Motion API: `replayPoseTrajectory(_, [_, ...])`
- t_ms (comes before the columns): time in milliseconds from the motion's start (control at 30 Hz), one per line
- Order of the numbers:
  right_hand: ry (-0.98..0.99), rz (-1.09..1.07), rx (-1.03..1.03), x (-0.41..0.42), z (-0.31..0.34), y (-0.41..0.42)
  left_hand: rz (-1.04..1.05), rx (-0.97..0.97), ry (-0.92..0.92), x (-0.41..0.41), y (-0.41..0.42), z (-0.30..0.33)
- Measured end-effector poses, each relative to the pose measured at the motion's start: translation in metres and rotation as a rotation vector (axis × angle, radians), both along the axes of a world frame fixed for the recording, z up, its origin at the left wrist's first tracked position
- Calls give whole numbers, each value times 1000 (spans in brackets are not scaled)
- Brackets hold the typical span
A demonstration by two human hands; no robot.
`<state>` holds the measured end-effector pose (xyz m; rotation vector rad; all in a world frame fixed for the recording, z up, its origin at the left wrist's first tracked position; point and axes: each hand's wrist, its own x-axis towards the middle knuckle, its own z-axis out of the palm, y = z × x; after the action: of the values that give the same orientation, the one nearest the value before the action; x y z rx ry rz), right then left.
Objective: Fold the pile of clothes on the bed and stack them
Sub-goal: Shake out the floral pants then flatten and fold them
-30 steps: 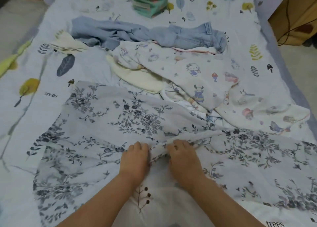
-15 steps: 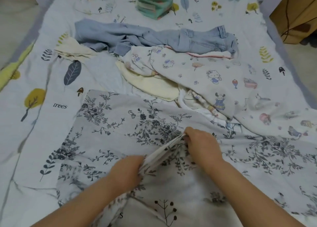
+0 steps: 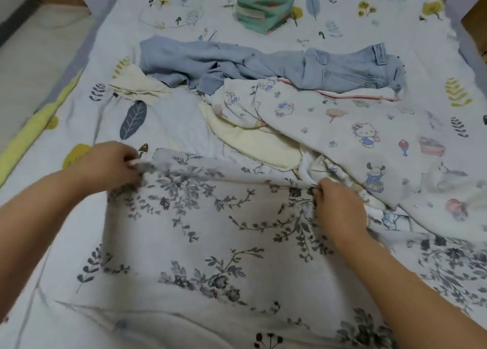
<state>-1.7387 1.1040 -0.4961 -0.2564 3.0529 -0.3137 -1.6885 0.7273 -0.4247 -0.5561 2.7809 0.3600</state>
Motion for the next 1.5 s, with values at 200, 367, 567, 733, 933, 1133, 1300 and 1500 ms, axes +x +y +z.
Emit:
replayPoseTrajectory(200, [-120,93,293,-9,-26,-19,449,315,-113,11,14,-91])
replayPoseTrajectory(367, [-223,142,169,-18,-33,-27,541,248,-53,15,12,-123])
replayPoseTrajectory(567, [-37,28,-31,-24,-20,-30,433,180,495,4,2,-106])
replayPoseTrajectory(733, [-25,7,117,-46,-31,-43,486,208,534,-21,5,-107])
replayPoseTrajectory(933, [-7,197,276,-37,-47,-72,592,405,4,7,-6,-116])
replayPoseTrajectory(1133, [-166,274,220,-44,-51,-106,427,598,-452,69,-39,-87])
replayPoseTrajectory(1300, [-485,196,42,-61,-51,-128,484,239,-27,91,-35,-105])
replayPoseTrajectory(1500, [-276,194,-57,-61,-49,-128,453,72,373,110,-22,-115])
